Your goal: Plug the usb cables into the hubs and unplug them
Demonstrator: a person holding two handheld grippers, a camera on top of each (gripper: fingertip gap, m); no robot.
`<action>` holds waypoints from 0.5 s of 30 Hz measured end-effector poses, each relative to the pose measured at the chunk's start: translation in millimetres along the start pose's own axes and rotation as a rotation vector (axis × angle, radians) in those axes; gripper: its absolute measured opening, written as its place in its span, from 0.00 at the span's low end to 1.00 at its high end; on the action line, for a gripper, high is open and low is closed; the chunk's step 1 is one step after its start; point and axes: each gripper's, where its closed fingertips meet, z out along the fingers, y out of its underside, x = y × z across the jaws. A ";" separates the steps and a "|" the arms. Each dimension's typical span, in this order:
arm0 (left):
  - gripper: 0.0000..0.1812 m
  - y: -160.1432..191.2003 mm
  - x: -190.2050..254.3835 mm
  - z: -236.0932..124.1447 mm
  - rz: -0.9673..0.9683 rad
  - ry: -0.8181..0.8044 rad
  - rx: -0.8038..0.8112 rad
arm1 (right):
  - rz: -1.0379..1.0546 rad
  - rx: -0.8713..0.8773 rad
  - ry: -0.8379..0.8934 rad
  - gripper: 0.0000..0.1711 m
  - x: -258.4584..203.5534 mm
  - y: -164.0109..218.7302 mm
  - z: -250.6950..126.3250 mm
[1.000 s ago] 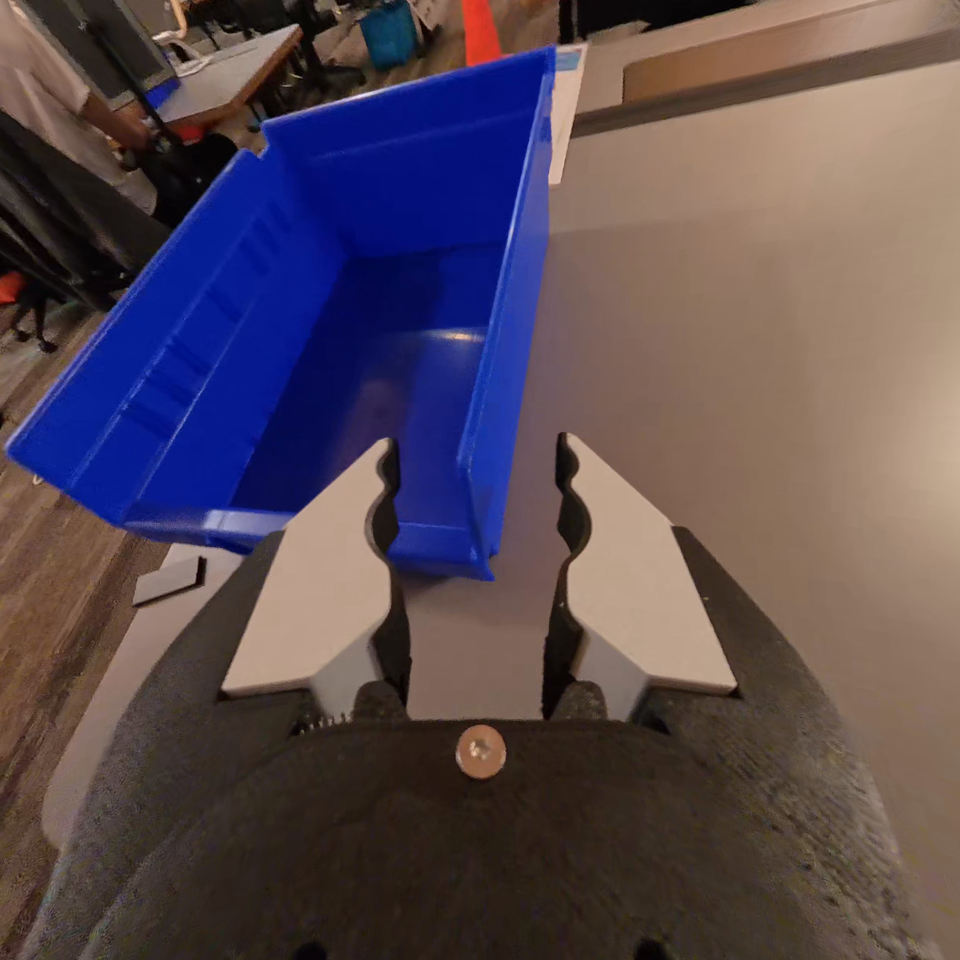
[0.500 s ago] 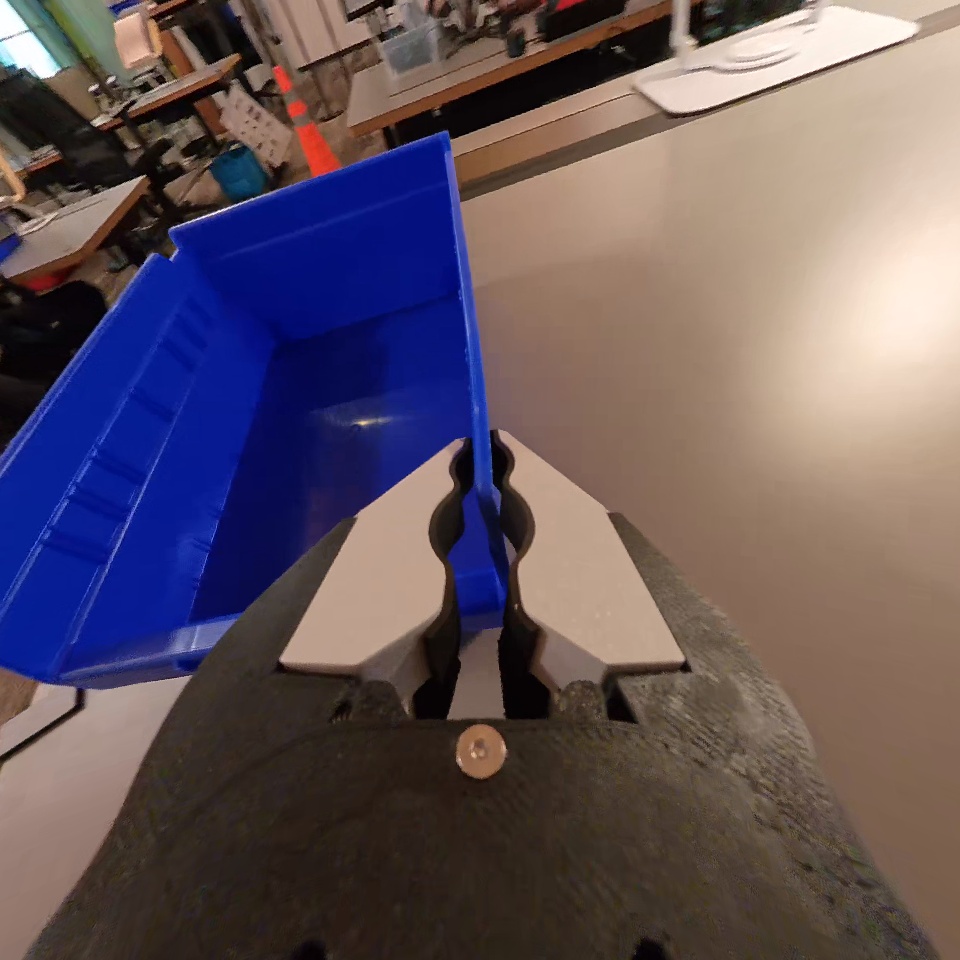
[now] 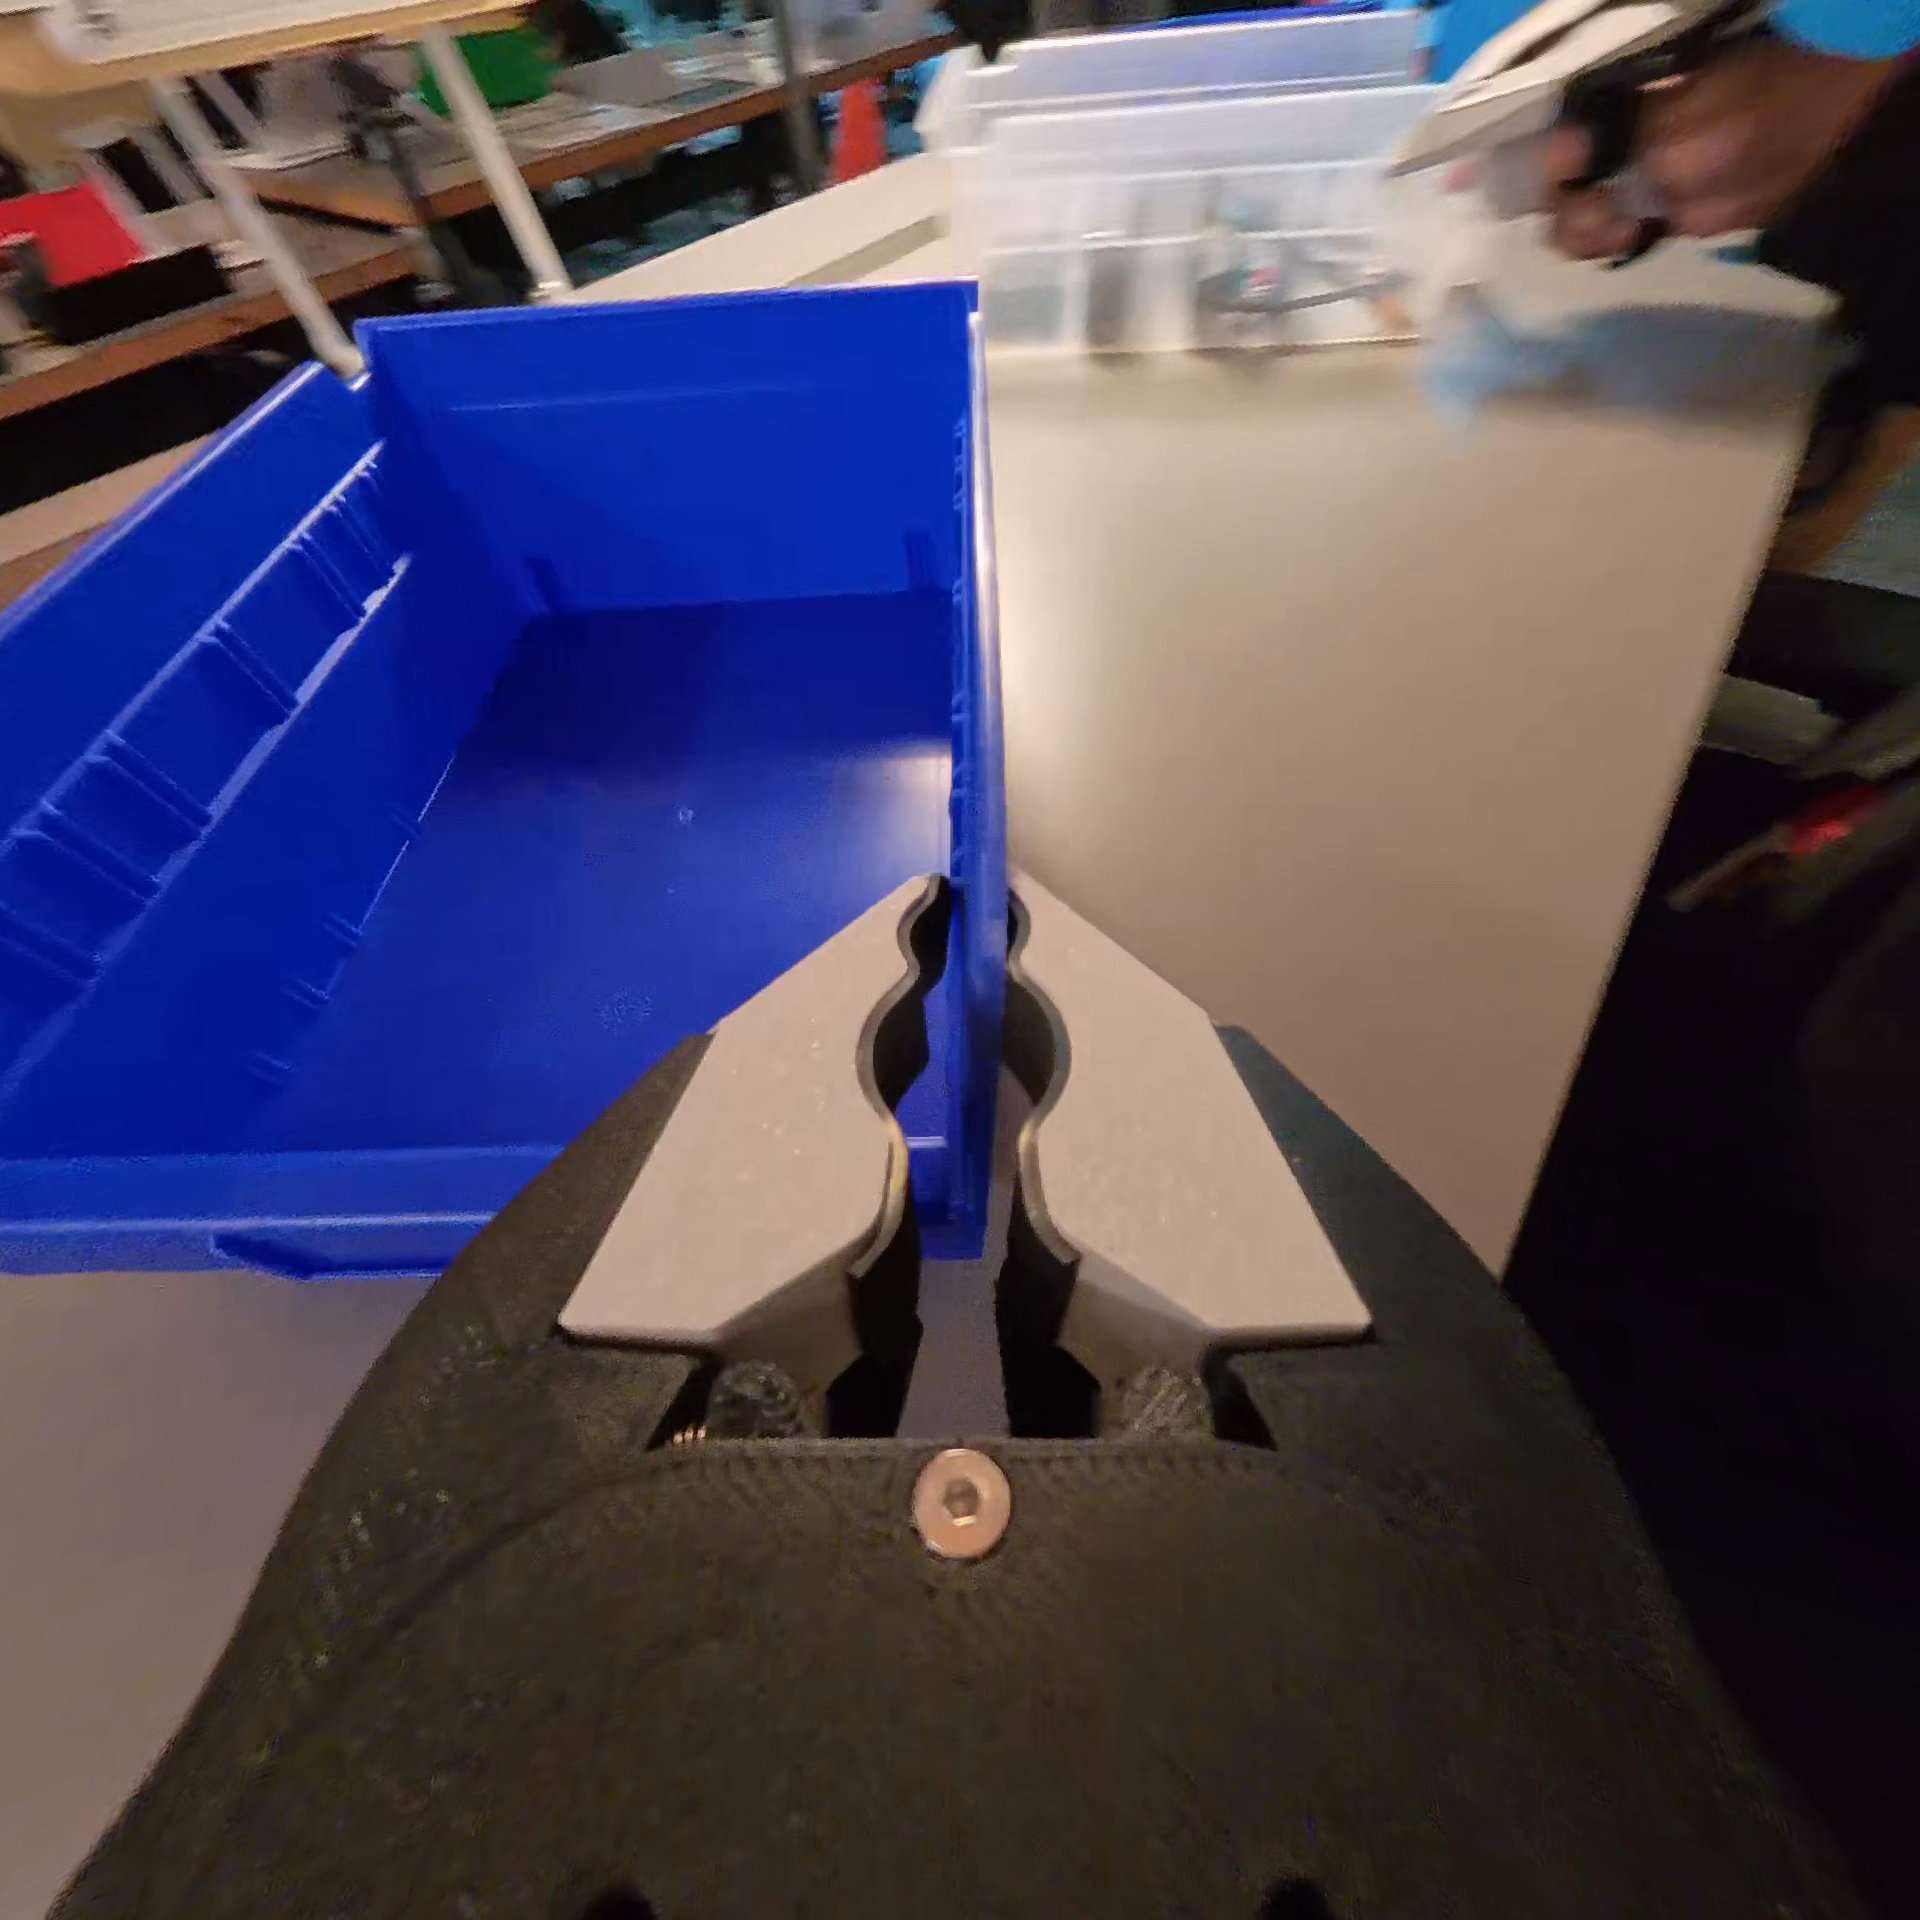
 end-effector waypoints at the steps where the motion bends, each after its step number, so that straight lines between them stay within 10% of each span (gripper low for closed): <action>1: 0.05 -1.1 8.0 1.6 0.009 0.052 0.006 | -0.016 0.007 -0.041 0.06 -5.3 -3.9 7.3; 15: 0.05 -3.7 91.1 -10.3 0.026 0.567 0.069 | -0.211 0.117 -0.552 0.05 -77.4 -62.8 116.8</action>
